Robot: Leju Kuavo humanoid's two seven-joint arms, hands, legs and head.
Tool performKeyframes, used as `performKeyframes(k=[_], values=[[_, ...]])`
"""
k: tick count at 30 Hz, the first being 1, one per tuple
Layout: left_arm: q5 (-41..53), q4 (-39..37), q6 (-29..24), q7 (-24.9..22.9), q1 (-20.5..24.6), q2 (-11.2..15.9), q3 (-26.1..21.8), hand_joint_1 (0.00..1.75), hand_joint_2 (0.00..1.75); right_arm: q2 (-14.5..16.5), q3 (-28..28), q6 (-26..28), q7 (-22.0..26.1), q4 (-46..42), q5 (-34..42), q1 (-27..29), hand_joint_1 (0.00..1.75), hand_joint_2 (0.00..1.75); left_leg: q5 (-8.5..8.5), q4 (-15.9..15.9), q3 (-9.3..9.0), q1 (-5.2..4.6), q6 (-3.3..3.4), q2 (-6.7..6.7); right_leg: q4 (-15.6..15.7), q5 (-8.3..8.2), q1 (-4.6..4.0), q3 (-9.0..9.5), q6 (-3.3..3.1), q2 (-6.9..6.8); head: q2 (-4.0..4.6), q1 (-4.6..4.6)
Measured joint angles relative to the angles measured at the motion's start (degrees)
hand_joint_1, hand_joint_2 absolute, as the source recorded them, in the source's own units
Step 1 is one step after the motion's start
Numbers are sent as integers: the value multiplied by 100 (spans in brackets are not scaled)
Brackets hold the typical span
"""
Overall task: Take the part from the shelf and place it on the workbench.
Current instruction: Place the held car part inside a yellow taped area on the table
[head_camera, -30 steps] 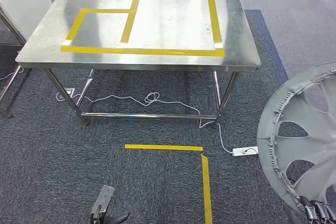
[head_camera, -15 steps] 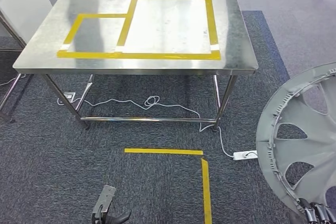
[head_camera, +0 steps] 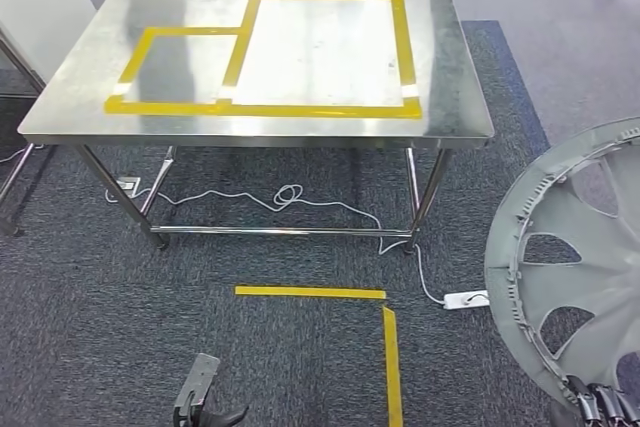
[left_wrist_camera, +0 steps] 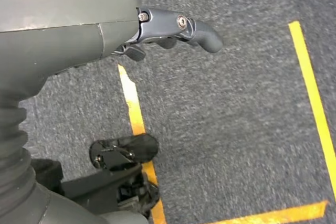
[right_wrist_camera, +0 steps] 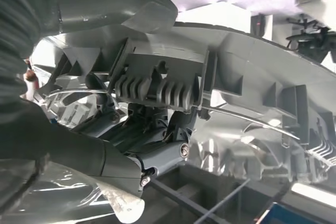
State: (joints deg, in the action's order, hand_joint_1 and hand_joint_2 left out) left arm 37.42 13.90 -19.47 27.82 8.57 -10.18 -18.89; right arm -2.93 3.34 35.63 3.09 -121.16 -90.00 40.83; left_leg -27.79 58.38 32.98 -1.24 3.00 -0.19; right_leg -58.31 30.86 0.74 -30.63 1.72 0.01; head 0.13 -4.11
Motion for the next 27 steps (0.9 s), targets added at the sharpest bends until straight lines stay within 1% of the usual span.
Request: performKeyframes(k=[1,2,3,4,5,6,7,8,9,10,11,12,14,15,16,17,18,19,20,21,22,23,24,25,26,27], values=[[2,0,-2,1,1,-2,-1,0,175,1,-1,0,7,0,1,1,175,175,14,-65,-41,23,-3,0,-76,57,-2,-35,25,-1,1,11],[4,0,-4,0,7,-4,-1,0,175,2,1,0,11,0,1,-2,175,175,25,-126,-84,48,-5,1,-265,160,-4,-126,50,-1,1,25],[8,0,-3,0,10,-8,-2,0,175,2,2,0,16,1,0,-8,175,175,27,-153,-116,62,-2,3,-581,303,7,-297,70,1,2,41],[11,0,0,0,13,-12,-2,0,175,2,3,0,22,1,1,-16,175,175,14,-159,-131,67,5,4,-962,453,15,-509,95,1,2,51],[13,0,3,0,10,-15,-2,0,175,2,3,-1,27,1,0,-20,175,175,-3,-159,-144,68,8,5,-1305,553,24,-714,120,0,2,55],[15,0,5,0,6,-19,-2,0,175,2,3,-1,32,2,0,-20,175,175,-23,-158,-166,68,6,6,-1503,559,34,-855,141,-2,2,54],[15,0,5,0,3,-21,-2,0,175,2,2,-2,36,2,0,-18,175,175,-47,-157,-195,72,-5,5,-1483,446,45,-887,159,-4,2,54],[14,0,5,0,2,-22,-2,0,175,2,2,-2,40,3,0,-17,175,175,-75,-154,-236,79,-20,3,-1244,235,57,-802,171,-7,2,55],[14,0,5,-1,1,-24,-2,0,175,2,4,-2,45,3,1,-18,175,175,-110,-149,-282,86,-43,0,-852,-6,72,-635,184,-12,2,56],[13,0,6,-1,3,-21,-2,0,175,2,7,-2,55,7,0,-26,175,175,-147,-137,-316,79,-74,-4,-485,-170,75,-462,192,-14,2,63],[12,0,6,-1,6,-20,-3,0,175,2,11,-2,68,8,0,-37,175,175,-179,-118,-334,70,-106,-6,-202,-254,77,-311,171,-8,2,69],[12,0,6,-1,9,-18,-3,0,175,3,15,-2,83,11,-1,-43,175,175,-200,-103,-340,59,-138,-7,-54,-260,72,-228,140,1,2,70],[10,0,7,-2,13,-15,-4,0,175,6,20,-1,105,15,-1,-46,175,175,-218,-89,-338,52,-188,-7,-16,-209,60,-182,41,22,2,62],[8,0,7,-2,13,-14,-4,0,175,9,23,-2,111,17,-1,-42,175,175,-238,-78,-340,57,-214,-6,-14,-205,63,-179,7,23,2,53],[5,0,7,-2,16,-14,-4,0,175,11,27,-1,113,18,0,-42,175,175,-292,-5,-316,62,-244,-4,-7,-197,68,-164,-27,20,2,43],[3,0,6,-2,19,-14,-4,0,175,14,32,-1,113,18,1,-43,175,175,-398,179,-235,69,-276,-3,2,-187,78,-144,-59,12,2,33],[1,0,6,-2,20,-14,-4,0,175,19,37,-1,112,18,1,-45,175,175,-546,489,-86,79,-305,-1,6,-174,78,-125,-86,2,2,20],[-2,0,6,-2,18,-14,-4,0,175,24,43,0,111,18,1,-47,175,175,-713,892,119,89,-326,1,6,-157,73,-111,-110,-4,2,10],[-4,0,6,-2,9,-14,-4,0,175,31,47,0,110,18,1,-48,175,175,-842,1292,340,98,-336,1,6,-141,65,-96,-127,-5,2,7],[-6,0,6,-2,-2,-13,-4,0,175,38,50,0,109,18,1,-49,175,175,-879,1563,507,102,-335,1,6,-124,56,-76,-137,-2,2,6],[-7,0,7,-2,-10,-13,-4,0,175,42,52,0,109,18,1,-50,175,175,-801,1630,585,103,-322,1,5,-105,46,-51,-143,6,2,5],[-7,0,7,-2,-14,-13,-4,0,175,44,52,0,110,18,1,-49,175,175,-607,1470,559,98,-294,0,6,-84,34,-16,-145,14,2,5],[-7,0,7,-2,-14,-13,-4,0,175,45,52,0,110,18,1,-49,175,175,-344,1124,444,86,-247,-1,7,-59,21,25,-145,22,2,5],[-7,0,7,-2,-11,-5,-4,0,175,49,52,-1,111,20,1,-52,175,175,-131,758,302,68,-182,0,11,-34,10,48,-142,26,2,12],[-7,0,6,-2,-7,2,-5,0,175,54,53,-1,113,21,0,-57,175,175,18,434,177,45,-117,0,13,-11,1,69,-129,31,2,19],[-7,0,6,-3,-3,9,-5,0,175,60,53,-2,115,23,-1,-63,175,175,71,219,95,24,-64,2,15,3,-1,71,-108,31,2,20]])
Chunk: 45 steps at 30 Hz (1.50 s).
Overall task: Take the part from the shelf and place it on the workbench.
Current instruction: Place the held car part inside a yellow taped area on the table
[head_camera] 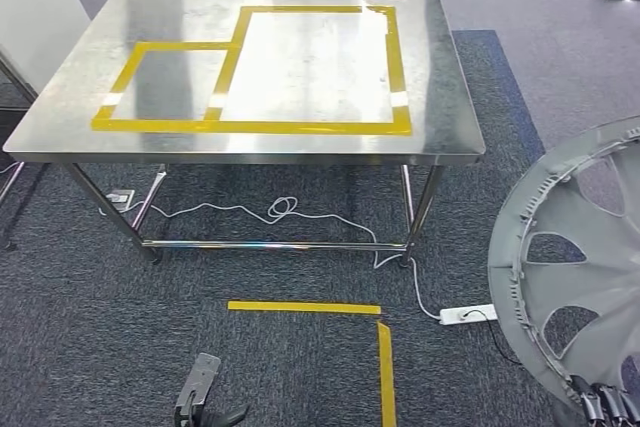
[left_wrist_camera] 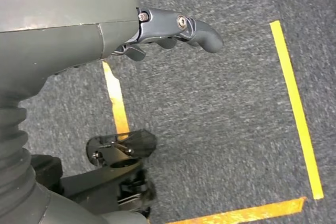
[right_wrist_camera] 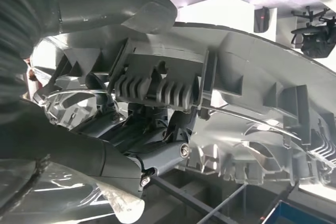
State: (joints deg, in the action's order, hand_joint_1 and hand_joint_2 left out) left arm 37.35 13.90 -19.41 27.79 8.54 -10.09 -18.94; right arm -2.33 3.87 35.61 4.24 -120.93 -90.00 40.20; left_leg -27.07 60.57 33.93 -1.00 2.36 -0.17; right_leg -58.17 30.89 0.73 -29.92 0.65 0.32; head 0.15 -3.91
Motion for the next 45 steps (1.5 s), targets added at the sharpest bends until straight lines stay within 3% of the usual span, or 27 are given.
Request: performKeyframes(k=[2,4,8,11,13,15,17,21,24,25,26,27,28,30,31,33,36,38,40,41,42,43,45], values=[[0,0,-1,-1,4,6,-1,0,175,15,-1,-1,6,2,-1,-8,175,175,-31,-151,-42,-23,45,0,23,3,5,-2,61,-3,-1,-8],[-1,0,-7,0,0,3,-2,0,175,25,-2,1,16,3,1,-6,175,175,-13,-292,-122,16,45,1,21,40,7,-9,117,-20,-1,-6],[2,0,-13,1,12,-2,-3,0,175,28,2,2,49,10,2,-23,175,175,12,-432,-241,59,58,2,-576,356,7,-301,180,-29,0,37],[2,0,-13,1,13,-3,-3,0,175,28,2,2,50,10,2,-24,175,175,11,-431,-241,59,59,2,-645,383,7,-338,184,-29,0,37],[2,0,-8,1,7,-5,-3,0,175,28,2,2,57,12,1,-23,175,175,-9,-426,-250,59,59,2,-1054,493,15,-597,209,-30,0,35],[-1,0,-3,0,-2,-8,-3,0,175,30,2,1,62,24,1,-27,175,175,-135,-361,-325,59,-14,-4,-753,168,49,-576,254,-34,0,43],[-5,0,-2,0,-3,-7,-3,0,175,32,3,1,65,32,0,-28,175,175,-250,-293,-382,48,-106,-10,-65,-242,66,-306,211,-29,0,40],[-12,0,-3,-1,4,2,-3,0,175,43,2,2,67,28,0,-16,175,175,-388,-117,-338,54,-186,-4,-53,-209,76,-278,59,-19,0,16],[-13,0,-2,0,-2,4,-3,0,175,49,3,2,58,28,2,-19,175,175,-845,874,135,81,-258,-1,-47,-169,74,-234,-14,-37,0,-4],[-14,0,-2,-1,-12,4,-3,0,175,50,3,2,60,28,2,-19,175,175,-943,1211,319,88,-264,-1,-47,-155,67,-220,-29,-36,0,-3],[-14,0,-2,-1,-21,4,-4,0,175,50,3,2,64,28,2,-19,175,175,-935,1386,432,90,-258,-1,-48,-139,58,-202,-37,-31,0,-5],[-15,0,-2,-1,-25,5,-4,0,175,53,3,1,69,28,2,-19,175,175,-807,1346,451,88,-237,-2,-47,-121,47,-175,-41,-23,0,-5],[-15,0,-2,-1,-25,7,-5,0,175,58,3,1,75,28,1,-19,175,175,-588,1097,374,80,-202,-2,-47,-101,34,-140,-41,-17,0,-4],[-15,0,-3,1,-18,15,-5,0,175,72,3,-1,81,28,1,-22,175,175,-162,374,103,44,-84,-1,-42,-57,10,-79,-30,-10,0,5],[-15,0,-4,2,-13,21,-5,0,175,76,3,-2,82,28,0,-25,175,175,-69,98,-12,22,-28,0,-40,-42,5,-67,-14,-9,0,4],[-15,0,-5,3,-6,32,-5,0,175,84,2,-3,85,28,-1,-32,175,175,-94,-105,-94,-11,37,3,-27,-31,10,-77,40,-15,0,0],[-17,0,-4,3,-10,28,-6,0,175,89,-1,-4,96,28,-1,-32,175,175,-78,-296,-181,16,46,3,-74,31,18,-107,130,-31,0,0],[-17,0,-2,3,-9,21,-7,0,175,89,3,-6,103,31,-1,-41,175,175,-57,-391,-258,45,58,6,-557,264,28,-356,169,-30,0,19],[-17,0,2,3,-12,14,-7,0,175,89,4,-8,115,33,-1,-51,175,175,-82,-396,-284,46,75,6,-1291,522,39,-784,213,-31,0,25],[-17,0,4,3,-18,12,-7,0,175,89,3,-8,120,38,-1,-51,175,175,-102,-394,-303,46,72,6,-1508,537,45,-939,234,-32,0,23],[-19,0,4,3,-23,11,-8,0,175,89,2,-9,125,43,-1,-51,175,175,-127,-392,-331,50,62,5,-1519,436,52,-991,252,-34,0,22],[-20,0,4,3,-26,10,-9,0,175,89,2,-10,128,49,-1,-51,175,175,-158,-387,-370,58,45,2,-1304,229,63,-925,267,-38,0,24],[-28,0,6,3,-27,14,-14,0,175,89,1,-13,140,64,-1,-74,175,175,-240,-358,-445,60,-13,-6,-556,-185,84,-604,289,-47,0,32]])
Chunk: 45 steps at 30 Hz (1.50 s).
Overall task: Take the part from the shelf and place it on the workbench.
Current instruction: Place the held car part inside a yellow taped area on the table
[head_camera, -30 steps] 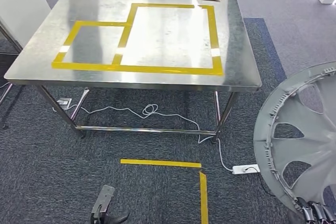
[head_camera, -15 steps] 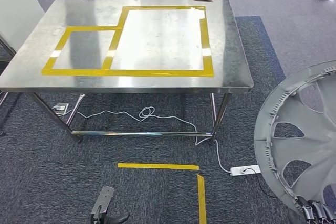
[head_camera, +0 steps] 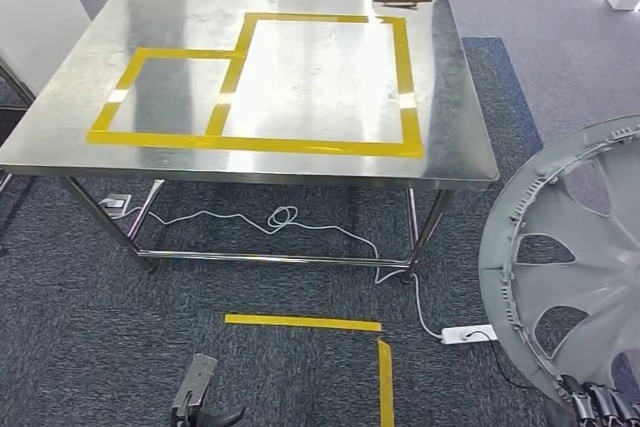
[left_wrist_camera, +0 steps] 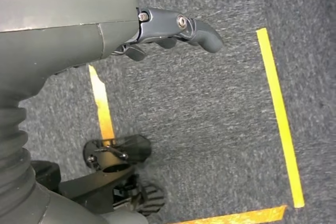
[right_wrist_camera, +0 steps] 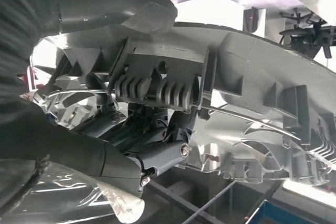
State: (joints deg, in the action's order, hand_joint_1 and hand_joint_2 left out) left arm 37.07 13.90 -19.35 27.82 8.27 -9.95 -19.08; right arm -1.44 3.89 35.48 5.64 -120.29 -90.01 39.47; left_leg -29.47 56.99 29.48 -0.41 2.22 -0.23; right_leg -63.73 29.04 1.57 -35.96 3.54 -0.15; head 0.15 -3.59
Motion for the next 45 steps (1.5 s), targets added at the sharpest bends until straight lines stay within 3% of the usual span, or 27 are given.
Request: performKeyframes(k=[2,5,7,10,11,12,13,15,17,19,22,25,26,27,28,29,30,32,37,39,41,42,43,45], values=[[-6,0,5,0,6,6,-9,0,175,0,-1,-3,21,15,0,-39,175,175,-66,52,-13,-22,-65,-4,439,-100,5,230,-49,8,-1,7],[-13,0,8,0,11,14,-21,0,175,3,-2,-4,38,29,0,-52,175,175,-114,85,-4,-28,-125,-2,473,-32,-3,272,-178,23,-1,-20],[-18,0,4,0,14,19,-26,0,175,9,-1,-5,39,32,0,-65,175,175,-269,317,82,-14,-182,1,485,-13,10,302,-241,15,-1,-39],[-20,0,3,0,2,22,-33,0,175,23,1,-6,38,37,1,-110,175,175,-723,1376,616,18,-250,5,488,26,9,345,-300,4,-1,-61],[-21,0,3,0,-7,22,-40,0,175,25,1,-7,37,43,1,-125,175,175,-778,1666,789,25,-254,5,488,41,5,363,-309,8,-1,-61],[-25,0,3,0,-14,23,-50,0,175,26,1,-7,37,49,1,-135,175,175,-716,1770,882,27,-247,5,487,60,3,388,-312,14,-1,-62],[-30,0,3,0,-17,25,-60,0,175,26,0,-8,37,58,1,-144,175,175,-536,1644,871,26,-227,5,487,82,-1,424,-311,21,-1,-62],[-43,0,3,0,-13,36,-81,0,175,26,-1,-7,36,78,0,-172,175,175,-38,958,635,10,-146,4,494,133,-4,484,-296,30,-1,-58],[-50,0,4,2,-5,55,-99,0,175,27,-2,-6,35,104,0,-221,175,175,190,398,428,-26,-65,3,498,170,-12,510,-247,37,-1,-47],[-52,0,4,5,-3,66,-111,0,175,28,-4,-4,34,134,0,-256,175,175,160,244,392,-56,-39,1,520,170,-10,515,-174,38,-1,-42],[-55,0,3,9,-4,65,-121,0,175,28,-16,-3,34,173,0,-269,175,175,177,102,324,-13,0,-2,400,268,0,440,-82,20,-1,-32],[-55,0,9,11,7,63,-127,0,175,28,-28,-3,36,210,0,-299,175,175,163,55,269,-6,57,4,-587,680,-1,-97,-25,16,0,-12],[-55,0,13,11,3,60,-127,0,175,28,-31,-3,36,222,0,-308,175,175,150,56,258,-11,65,5,-908,758,-1,-297,-11,16,0,-13],[-55,0,16,11,-1,58,-127,0,175,28,-33,-3,35,235,0,-313,175,175,134,57,240,-14,68,4,-1048,728,-1,-412,-2,15,0,-13],[-55,0,16,11,-5,56,-128,0,175,28,-35,-4,35,245,0,-314,175,175,114,58,214,-16,66,1,-963,586,-1,-412,-1,14,0,-12],[-55,0,16,11,-6,55,-130,0,175,28,-37,-4,34,255,0,-315,175,175,90,60,178,-16,57,-3,-660,357,0,-296,-7,12,-1,-11],[-55,0,16,11,-6,54,-132,0,175,28,-39,-4,34,263,0,-318,175,175,61,63,143,-16,40,-6,-262,140,-1,-122,-19,7,-1,-11],[-55,0,16,11,1,52,-133,0,175,28,-49,-4,35,275,0,-333,175,175,2,94,110,-40,-15,-11,361,-66,-14,199,-68,3,0,-15],[-55,0,11,15,9,63,-133,0,175,28,-56,-1,37,293,0,-338,175,175,-129,239,134,-42,-138,-4,527,-37,-7,324,-218,12,-1,-47],[-55,0,6,17,11,70,-133,0,175,28,-57,-1,38,297,1,-349,175,175,-413,788,385,-11,-207,-1,544,-19,11,363,-269,-3,0,-71],[-55,0,5,17,-5,73,-134,0,175,28,-57,-1,39,309,1,-364,175,175,-682,1543,785,27,-252,0,543,5,10,383,-296,-6,0,-79],[-56,0,5,17,-16,74,-134,0,175,28,-57,-1,41,320,1,-369,175,175,-685,1744,914,40,-263,0,543,19,9,399,-300,-2,0,-80],[-59,0,4,17,-23,76,-135,0,175,28,-58,-2,43,333,0,-374,175,175,-571,1730,945,47,-265,0,542,35,9,422,-299,3,0,-81],[-86,0,1,29,-26,87,-142,0,175,27,-64,-4,30,368,-1,-403,175,175,-99,1115,731,51,-234,0,544,72,10,480,-281,12,0,-81]])
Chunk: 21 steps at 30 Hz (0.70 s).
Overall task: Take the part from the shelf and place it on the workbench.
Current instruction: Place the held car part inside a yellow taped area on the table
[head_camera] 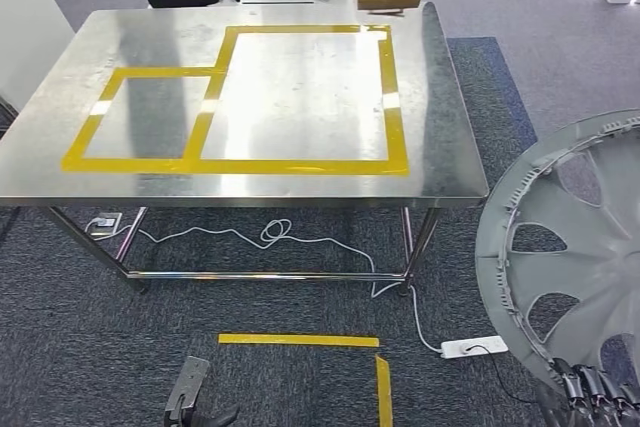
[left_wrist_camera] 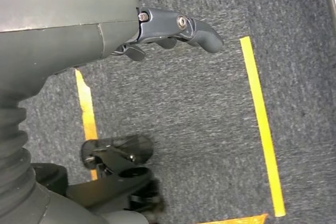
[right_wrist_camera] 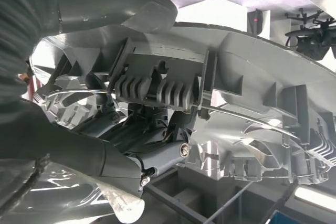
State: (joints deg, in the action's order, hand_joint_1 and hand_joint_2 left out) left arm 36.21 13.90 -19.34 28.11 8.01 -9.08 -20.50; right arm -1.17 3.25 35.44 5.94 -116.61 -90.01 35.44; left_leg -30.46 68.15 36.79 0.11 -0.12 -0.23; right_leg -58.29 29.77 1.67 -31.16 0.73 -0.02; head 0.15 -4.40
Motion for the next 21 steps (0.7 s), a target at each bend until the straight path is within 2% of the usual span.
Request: performKeyframes(k=[1,2,3,7,9,11,12,13,14,16,17,18,21], values=[[-20,0,-2,14,2,8,-10,0,175,-1,-6,-3,-16,21,-2,-33,175,175,177,-364,-145,-10,26,1,-1,20,-8,18,20,4,0,2],[-41,0,-4,34,3,14,-24,0,175,-5,-16,-7,-42,43,-5,-78,175,175,277,-666,-263,-21,52,3,-4,34,-15,22,47,11,0,2],[-56,0,-4,55,2,19,-41,0,175,-9,-28,-10,-75,67,-8,-126,175,175,299,-832,-321,-34,73,4,-3,40,-21,15,80,15,0,5],[-95,0,-4,93,-20,22,-110,0,175,-109,-140,-18,-269,191,-10,-335,175,175,286,-985,-376,-29,164,-1,-16,78,-12,-7,218,6,0,17],[-113,0,-3,102,-16,25,-128,0,175,-206,-241,-23,-408,276,-10,-482,175,175,300,-1045,-422,-15,228,3,-468,302,-7,-247,255,1,-1,44],[-126,0,-2,108,-12,26,-138,0,175,-309,-360,-31,-570,383,-10,-649,175,175,284,-1047,-432,-35,272,8,-1233,590,-8,-678,280,-1,-1,56],[-126,0,-1,108,-14,27,-144,0,175,-358,-424,-34,-657,446,-10,-721,175,175,275,-1046,-439,-45,282,9,-1492,636,-8,-842,287,-2,-1,54],[-125,0,-2,109,-15,28,-150,0,175,-404,-490,-37,-755,513,-10,-785,175,175,264,-1044,-451,-53,289,7,-1562,577,-8,-914,288,-2,0,54],[-122,0,-2,109,-14,31,-155,0,175,-450,-557,-38,-856,577,-10,-842,175,175,250,-1042,-469,-58,289,1,-1403,409,-8,-868,281,-2,0,55],[-101,0,-1,107,-8,34,-160,0,175,-539,-688,-40,-1049,697,-10,-955,175,175,208,-1028,-512,-67,266,-15,-670,-8,-12,-540,247,-4,0,55],[-87,0,1,103,-1,36,-160,0,175,-581,-754,-41,-1130,751,-10,-1017,175,175,185,-1007,-517,-80,242,-23,-331,-123,-20,-376,221,-3,0,55],[-73,0,3,98,7,37,-160,0,175,-623,-815,-40,-1193,801,-11,-1072,175,175,170,-992,-512,-92,215,-26,-120,-166,-28,-271,195,-2,-1,52],[-32,0,11,77,27,41,-160,0,175,-712,-977,-38,-1320,916,-11,-1169,175,175,147,-981,-500,-98,137,-27,-17,-132,-38,-209,113,5,-2,46]])
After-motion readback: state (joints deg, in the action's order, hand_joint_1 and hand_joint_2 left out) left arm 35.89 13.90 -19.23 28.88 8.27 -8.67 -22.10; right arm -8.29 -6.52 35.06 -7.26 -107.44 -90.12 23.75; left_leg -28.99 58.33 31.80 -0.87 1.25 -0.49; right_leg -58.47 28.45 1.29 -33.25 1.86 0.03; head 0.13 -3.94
